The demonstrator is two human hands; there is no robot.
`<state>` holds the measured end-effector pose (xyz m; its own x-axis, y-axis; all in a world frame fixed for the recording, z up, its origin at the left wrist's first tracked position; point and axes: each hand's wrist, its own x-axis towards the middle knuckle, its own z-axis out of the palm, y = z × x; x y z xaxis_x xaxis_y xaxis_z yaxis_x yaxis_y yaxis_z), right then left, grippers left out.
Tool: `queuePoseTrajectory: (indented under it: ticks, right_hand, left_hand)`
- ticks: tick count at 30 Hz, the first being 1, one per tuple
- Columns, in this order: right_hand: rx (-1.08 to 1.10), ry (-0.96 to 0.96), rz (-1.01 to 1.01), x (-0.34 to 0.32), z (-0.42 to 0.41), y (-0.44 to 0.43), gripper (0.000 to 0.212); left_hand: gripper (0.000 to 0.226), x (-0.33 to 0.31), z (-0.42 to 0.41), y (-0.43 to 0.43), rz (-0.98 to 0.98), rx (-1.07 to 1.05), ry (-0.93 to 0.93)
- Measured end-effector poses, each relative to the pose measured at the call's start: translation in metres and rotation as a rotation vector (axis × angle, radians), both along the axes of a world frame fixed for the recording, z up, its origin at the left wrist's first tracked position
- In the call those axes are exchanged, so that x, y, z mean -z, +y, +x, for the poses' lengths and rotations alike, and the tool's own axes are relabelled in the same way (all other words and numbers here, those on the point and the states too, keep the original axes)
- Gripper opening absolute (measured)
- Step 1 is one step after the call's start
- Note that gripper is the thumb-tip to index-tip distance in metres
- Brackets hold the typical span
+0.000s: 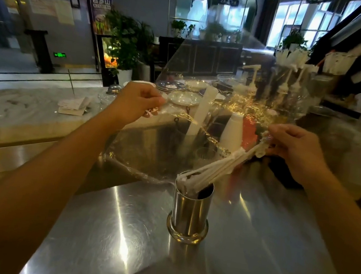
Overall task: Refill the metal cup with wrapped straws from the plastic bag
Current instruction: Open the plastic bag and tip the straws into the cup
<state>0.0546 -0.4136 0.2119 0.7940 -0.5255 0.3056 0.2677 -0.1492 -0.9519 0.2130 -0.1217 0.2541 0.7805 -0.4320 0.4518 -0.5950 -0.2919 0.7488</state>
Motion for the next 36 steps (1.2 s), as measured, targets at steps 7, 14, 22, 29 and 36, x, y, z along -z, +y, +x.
queuePoseTrajectory:
  ticks: [7, 14, 22, 29, 36]
  right_hand:
    - [0.105, -0.130, -0.037, -0.036, 0.009, -0.003, 0.010]
    - [-0.012, -0.045, -0.076, -0.013, 0.015, 0.003, 0.007]
    - [-0.139, 0.153, -0.214, 0.023, 0.020, 0.009, 0.007]
    - [-0.058, -0.052, -0.185, 0.000, 0.027, 0.017, 0.011]
    - [-0.033, 0.004, -0.139, 0.012, 0.039, 0.023, 0.013]
  left_hand:
    - [0.008, 0.004, 0.002, 0.007, -0.027, 0.015, 0.041]
    - [0.011, 0.021, 0.008, 0.019, -0.054, -0.014, 0.094]
    - [0.010, 0.037, 0.005, 0.031, -0.107, 0.049, 0.197]
    - [0.007, 0.024, 0.003, 0.028, -0.212, 0.008, 0.151]
    - [0.007, 0.038, 0.000, 0.033, -0.186, -0.008, 0.210]
